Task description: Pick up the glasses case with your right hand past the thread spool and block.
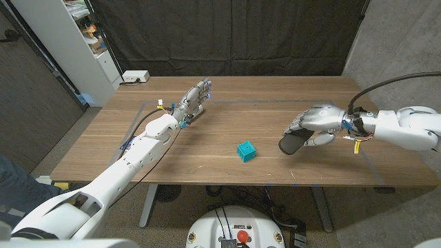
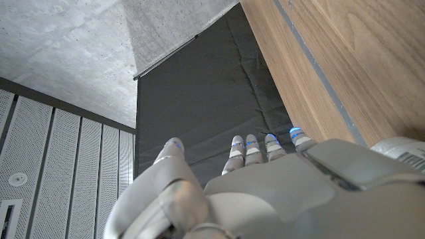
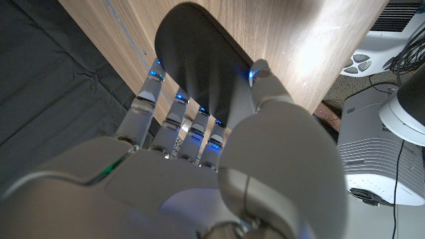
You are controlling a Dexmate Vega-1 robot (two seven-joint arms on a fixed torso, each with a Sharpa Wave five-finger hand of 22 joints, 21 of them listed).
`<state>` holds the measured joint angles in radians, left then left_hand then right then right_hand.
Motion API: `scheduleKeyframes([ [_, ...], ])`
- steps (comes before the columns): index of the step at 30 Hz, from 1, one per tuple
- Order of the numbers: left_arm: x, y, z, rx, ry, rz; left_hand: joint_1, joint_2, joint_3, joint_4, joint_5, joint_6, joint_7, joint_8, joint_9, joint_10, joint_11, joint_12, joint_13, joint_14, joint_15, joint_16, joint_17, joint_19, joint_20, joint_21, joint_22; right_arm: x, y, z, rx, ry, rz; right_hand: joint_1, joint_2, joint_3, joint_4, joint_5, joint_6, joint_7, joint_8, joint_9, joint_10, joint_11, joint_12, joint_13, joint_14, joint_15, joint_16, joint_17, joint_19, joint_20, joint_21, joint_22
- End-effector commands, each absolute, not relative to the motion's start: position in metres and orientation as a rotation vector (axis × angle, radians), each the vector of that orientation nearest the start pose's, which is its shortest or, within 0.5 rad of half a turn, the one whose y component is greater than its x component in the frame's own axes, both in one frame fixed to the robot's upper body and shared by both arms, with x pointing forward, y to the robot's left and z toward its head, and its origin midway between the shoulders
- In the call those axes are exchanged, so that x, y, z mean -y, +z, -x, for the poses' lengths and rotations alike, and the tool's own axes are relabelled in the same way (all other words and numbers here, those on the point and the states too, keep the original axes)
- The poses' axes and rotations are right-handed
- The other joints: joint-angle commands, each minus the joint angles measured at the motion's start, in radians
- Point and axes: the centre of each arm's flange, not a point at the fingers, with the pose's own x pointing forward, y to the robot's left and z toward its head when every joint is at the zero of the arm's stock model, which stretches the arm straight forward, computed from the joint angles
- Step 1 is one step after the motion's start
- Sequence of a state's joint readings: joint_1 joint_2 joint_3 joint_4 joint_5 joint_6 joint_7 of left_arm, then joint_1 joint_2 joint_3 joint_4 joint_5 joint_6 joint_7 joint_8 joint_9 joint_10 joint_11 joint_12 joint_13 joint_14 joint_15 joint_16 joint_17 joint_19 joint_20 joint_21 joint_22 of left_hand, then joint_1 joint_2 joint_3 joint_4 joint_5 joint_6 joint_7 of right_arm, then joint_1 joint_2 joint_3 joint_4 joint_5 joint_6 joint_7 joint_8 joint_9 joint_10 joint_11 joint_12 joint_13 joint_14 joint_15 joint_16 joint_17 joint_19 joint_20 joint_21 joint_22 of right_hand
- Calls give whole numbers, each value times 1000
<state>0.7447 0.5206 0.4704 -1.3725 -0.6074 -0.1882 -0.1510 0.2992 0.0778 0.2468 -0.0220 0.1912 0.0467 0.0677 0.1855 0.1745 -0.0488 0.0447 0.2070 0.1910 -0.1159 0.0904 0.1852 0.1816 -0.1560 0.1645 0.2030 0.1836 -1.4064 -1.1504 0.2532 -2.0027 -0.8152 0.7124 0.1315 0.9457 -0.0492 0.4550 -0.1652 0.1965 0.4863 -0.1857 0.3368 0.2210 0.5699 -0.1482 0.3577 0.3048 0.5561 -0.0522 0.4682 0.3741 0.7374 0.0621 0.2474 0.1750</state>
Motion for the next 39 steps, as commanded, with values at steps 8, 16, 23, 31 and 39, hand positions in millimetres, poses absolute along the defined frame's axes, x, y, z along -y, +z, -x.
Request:
scheduleKeyframes([
  [8,-222,16,-652,594,-436,-94,-1,2,-1,-7,1,3,5,3,5,-3,2,3,3,-9,1,4,3,-2,-5,1,3,306,38,-427,972,358,2160,158,174,19,12,11,401,8,7,6,13,-12,4,4,8,-99,0,7,114,-115,2,5],
  [16,-219,22,-652,598,-439,-105,-1,3,-1,-8,1,2,6,3,5,-2,2,3,3,-10,1,4,3,-3,-6,1,3,310,47,-420,984,327,2153,159,177,18,13,12,402,10,7,7,15,-12,3,6,9,-101,0,12,115,-117,1,5],
  [23,-215,26,-651,603,-442,-112,-1,3,-1,-8,1,3,6,3,5,-1,3,3,3,-9,1,4,3,-4,-7,1,3,314,54,-410,984,309,2158,159,178,19,13,14,402,8,7,7,14,-14,1,8,12,-103,-1,13,117,-119,2,5],
  [31,-214,25,-649,605,-444,-108,-1,3,-1,-9,1,4,6,3,5,-2,2,3,3,-9,0,4,3,-3,-6,1,3,313,63,-404,967,333,2138,159,177,20,12,16,405,9,8,7,12,-15,-2,10,15,-106,-5,13,118,-120,1,5],
  [39,-214,24,-646,608,-445,-112,-1,4,-1,-10,1,4,6,3,5,-1,2,3,3,-9,0,4,3,-3,-7,1,3,310,72,-396,988,307,2145,158,175,21,12,17,406,6,8,7,17,-15,-1,12,17,-105,-8,13,118,-121,1,5],
])
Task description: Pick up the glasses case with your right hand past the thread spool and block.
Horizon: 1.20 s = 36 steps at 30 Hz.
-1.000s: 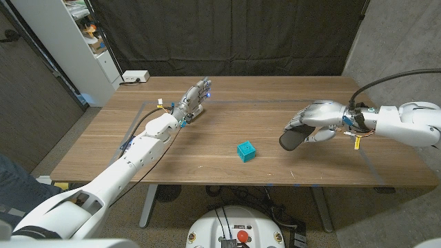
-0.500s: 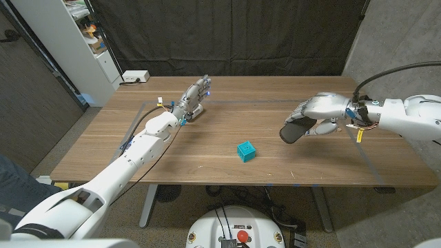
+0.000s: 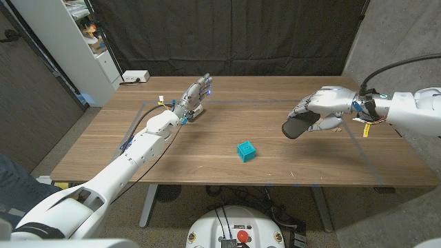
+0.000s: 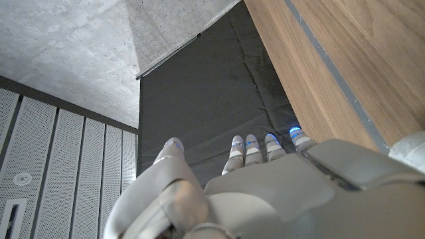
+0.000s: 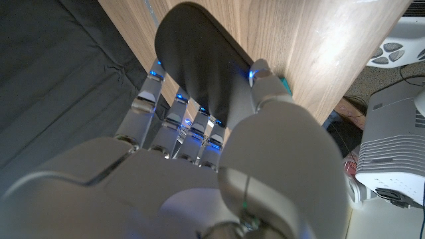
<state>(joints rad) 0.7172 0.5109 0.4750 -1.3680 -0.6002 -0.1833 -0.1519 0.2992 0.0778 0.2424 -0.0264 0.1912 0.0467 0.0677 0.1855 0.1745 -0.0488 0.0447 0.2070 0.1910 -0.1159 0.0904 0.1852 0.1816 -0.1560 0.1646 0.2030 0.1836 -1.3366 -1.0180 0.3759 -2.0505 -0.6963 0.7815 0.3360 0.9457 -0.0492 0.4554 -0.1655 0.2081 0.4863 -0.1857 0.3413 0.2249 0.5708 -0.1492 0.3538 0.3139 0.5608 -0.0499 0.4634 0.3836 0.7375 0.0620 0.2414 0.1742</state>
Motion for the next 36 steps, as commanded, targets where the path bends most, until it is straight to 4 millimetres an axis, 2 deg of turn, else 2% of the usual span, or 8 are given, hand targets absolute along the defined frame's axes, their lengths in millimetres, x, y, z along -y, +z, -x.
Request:
scheduleKeyframes([
  [1,-215,24,-646,607,-445,-114,-1,4,3,-5,1,3,6,3,5,-1,2,3,3,-10,1,4,3,-4,-7,1,3,310,73,-395,991,303,2145,158,175,21,13,5,407,7,4,3,18,-15,3,3,13,-108,-4,4,118,-121,7,6],
  [25,-225,20,-638,615,-436,-103,-1,5,3,-7,1,4,6,3,5,-1,1,3,3,-10,1,4,3,-9,-7,-1,3,303,111,-368,1014,201,2168,154,176,23,15,8,411,8,5,4,25,-15,0,7,31,-115,-7,8,121,-124,6,6],
  [36,-226,22,-635,619,-440,-111,-1,5,3,-8,1,3,7,3,5,-1,2,3,3,-10,1,4,3,-12,-11,-1,3,303,111,-364,1005,181,2150,154,177,24,15,9,413,7,6,4,27,-15,-1,9,36,-114,-7,10,123,-126,6,6],
])
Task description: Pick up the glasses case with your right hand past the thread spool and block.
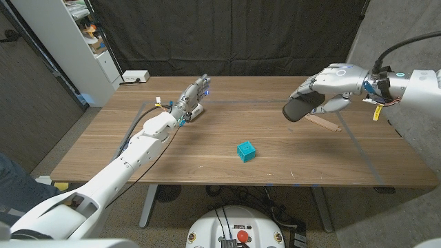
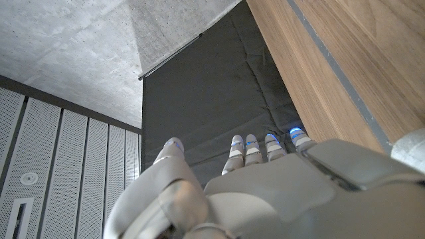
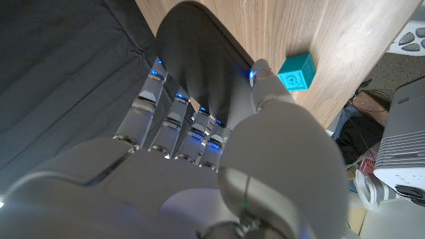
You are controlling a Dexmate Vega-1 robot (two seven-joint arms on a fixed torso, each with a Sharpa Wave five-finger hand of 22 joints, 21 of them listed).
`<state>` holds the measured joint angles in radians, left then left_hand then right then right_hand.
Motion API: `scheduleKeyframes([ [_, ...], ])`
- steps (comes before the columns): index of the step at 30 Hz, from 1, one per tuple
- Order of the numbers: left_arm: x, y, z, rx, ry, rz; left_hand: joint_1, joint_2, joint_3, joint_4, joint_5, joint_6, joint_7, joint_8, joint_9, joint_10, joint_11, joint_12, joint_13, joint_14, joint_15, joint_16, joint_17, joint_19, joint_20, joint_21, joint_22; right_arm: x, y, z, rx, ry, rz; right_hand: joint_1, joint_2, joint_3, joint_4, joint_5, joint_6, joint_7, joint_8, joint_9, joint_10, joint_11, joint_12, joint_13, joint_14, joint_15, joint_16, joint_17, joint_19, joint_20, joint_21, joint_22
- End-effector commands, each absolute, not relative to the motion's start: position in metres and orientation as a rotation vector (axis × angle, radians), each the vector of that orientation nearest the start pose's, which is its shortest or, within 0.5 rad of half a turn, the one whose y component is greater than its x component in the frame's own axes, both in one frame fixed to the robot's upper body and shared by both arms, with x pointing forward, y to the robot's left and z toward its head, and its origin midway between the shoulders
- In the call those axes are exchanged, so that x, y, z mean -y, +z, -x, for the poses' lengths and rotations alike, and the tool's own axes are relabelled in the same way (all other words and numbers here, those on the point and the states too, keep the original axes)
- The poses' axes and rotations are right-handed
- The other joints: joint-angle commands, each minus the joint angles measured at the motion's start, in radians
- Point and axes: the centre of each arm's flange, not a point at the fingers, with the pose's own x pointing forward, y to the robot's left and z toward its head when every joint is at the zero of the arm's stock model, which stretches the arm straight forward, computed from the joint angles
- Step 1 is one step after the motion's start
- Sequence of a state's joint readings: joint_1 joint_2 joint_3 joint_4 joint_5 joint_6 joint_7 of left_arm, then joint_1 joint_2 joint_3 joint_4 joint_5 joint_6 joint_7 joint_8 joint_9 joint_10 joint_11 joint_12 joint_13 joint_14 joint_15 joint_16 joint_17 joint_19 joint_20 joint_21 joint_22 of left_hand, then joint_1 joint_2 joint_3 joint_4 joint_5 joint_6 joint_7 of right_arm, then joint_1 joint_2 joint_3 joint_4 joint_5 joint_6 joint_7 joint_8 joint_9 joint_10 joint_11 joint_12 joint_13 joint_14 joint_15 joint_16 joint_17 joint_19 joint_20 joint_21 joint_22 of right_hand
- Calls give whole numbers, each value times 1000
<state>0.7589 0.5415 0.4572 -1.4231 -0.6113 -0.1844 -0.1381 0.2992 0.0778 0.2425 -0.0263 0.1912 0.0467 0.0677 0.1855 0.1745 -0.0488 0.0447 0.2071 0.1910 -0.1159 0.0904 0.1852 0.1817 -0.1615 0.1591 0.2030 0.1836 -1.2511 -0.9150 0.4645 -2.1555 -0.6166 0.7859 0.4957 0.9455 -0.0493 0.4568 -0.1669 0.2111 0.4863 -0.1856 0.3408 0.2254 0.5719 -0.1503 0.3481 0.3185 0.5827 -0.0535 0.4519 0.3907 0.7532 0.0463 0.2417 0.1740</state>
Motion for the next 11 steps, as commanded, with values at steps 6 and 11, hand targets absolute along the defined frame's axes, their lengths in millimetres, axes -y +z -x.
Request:
scheduleKeyframes([
  [6,-223,23,-636,622,-451,-114,-1,5,2,-9,1,3,6,3,5,-2,2,3,3,-10,0,4,3,-6,-6,-1,3,304,107,-363,996,175,2145,154,176,25,15,7,411,8,5,3,27,-14,3,5,15,-111,0,2,107,-110,5,6],
  [11,-223,21,-635,619,-449,-115,-1,6,2,-9,1,3,6,3,5,-2,1,3,3,-10,0,4,3,-6,-6,-1,3,303,104,-364,999,176,2137,153,178,25,16,8,411,9,5,3,28,-13,2,6,17,-111,-1,4,106,-110,5,6],
])
